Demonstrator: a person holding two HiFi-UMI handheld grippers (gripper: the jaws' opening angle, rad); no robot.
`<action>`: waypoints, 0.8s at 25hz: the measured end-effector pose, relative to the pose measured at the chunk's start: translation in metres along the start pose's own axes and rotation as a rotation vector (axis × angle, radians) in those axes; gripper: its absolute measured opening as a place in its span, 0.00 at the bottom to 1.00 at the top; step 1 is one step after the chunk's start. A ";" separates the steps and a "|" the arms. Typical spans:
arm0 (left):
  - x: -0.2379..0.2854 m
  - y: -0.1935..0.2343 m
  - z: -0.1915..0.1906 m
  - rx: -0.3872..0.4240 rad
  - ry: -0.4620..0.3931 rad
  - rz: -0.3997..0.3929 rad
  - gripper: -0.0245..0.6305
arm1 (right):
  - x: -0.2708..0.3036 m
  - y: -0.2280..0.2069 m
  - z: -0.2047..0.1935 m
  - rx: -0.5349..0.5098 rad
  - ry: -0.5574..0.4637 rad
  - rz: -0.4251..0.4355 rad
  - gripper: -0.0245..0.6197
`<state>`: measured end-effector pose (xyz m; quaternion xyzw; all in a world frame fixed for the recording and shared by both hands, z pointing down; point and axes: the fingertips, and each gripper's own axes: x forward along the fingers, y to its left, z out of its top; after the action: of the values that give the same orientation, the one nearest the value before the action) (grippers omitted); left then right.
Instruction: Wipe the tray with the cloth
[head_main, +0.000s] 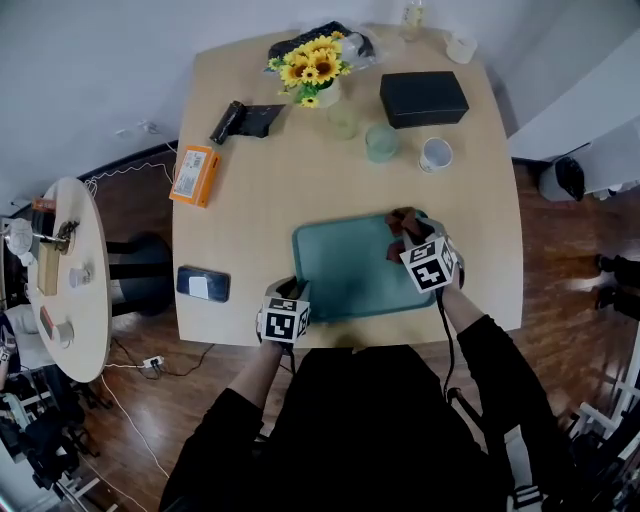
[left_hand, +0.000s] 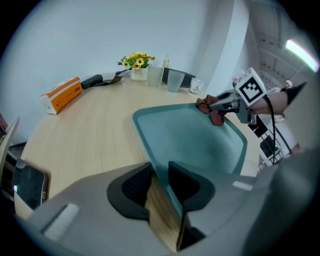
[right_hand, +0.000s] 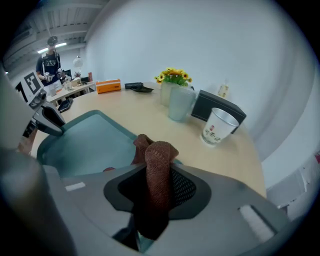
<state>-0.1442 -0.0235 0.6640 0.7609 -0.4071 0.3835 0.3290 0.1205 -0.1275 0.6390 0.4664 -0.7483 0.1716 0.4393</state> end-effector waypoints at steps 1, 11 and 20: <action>0.000 0.000 0.000 -0.001 -0.002 0.001 0.18 | -0.002 -0.011 -0.007 0.013 0.010 -0.017 0.20; 0.001 -0.002 0.002 -0.014 -0.005 0.027 0.18 | -0.024 -0.010 -0.029 0.018 0.021 -0.010 0.20; 0.001 -0.002 0.001 -0.007 -0.020 0.026 0.18 | -0.055 0.031 -0.072 0.046 0.053 0.015 0.20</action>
<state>-0.1420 -0.0239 0.6642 0.7584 -0.4215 0.3786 0.3223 0.1402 -0.0338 0.6381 0.4660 -0.7357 0.2045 0.4469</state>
